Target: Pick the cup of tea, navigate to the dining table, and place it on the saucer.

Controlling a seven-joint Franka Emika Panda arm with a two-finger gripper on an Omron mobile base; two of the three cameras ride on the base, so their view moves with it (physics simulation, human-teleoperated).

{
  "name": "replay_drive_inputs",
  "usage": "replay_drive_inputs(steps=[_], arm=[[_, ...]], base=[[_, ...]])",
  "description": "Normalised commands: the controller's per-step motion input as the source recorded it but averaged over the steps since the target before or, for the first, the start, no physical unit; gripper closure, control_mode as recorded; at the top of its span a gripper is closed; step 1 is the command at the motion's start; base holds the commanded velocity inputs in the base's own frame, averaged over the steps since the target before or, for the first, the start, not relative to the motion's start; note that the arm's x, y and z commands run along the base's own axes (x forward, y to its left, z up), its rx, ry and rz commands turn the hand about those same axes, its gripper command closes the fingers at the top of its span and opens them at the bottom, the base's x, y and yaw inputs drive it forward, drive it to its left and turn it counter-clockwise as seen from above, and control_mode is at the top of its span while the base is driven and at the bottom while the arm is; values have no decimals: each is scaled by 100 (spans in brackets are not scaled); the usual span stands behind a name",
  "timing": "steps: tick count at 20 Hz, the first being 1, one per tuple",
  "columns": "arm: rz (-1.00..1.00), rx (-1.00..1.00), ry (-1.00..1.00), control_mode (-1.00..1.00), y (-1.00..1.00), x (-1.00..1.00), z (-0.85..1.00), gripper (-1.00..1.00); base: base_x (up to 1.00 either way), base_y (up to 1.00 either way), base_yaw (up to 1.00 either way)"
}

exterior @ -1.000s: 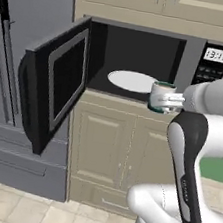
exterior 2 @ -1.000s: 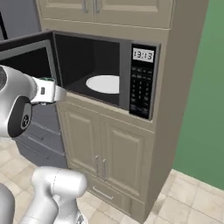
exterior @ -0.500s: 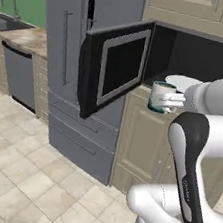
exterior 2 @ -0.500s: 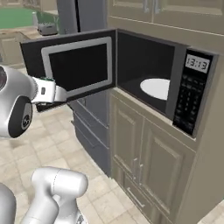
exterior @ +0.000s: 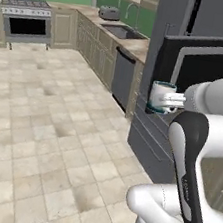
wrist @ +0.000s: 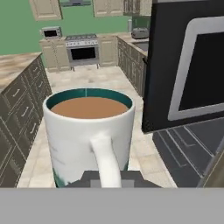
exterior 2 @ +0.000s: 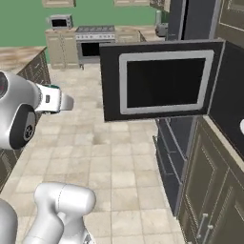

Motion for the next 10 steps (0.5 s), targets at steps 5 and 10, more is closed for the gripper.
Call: replay_drive_inputs(steps=[5, 10], arm=[[0, 0, 0, 100, 0, 0, 0, 100], [0, 0, 0, 100, 0, 0, 0, 100]], base=[[-13, 14, 69], [-10, 11, 64]])
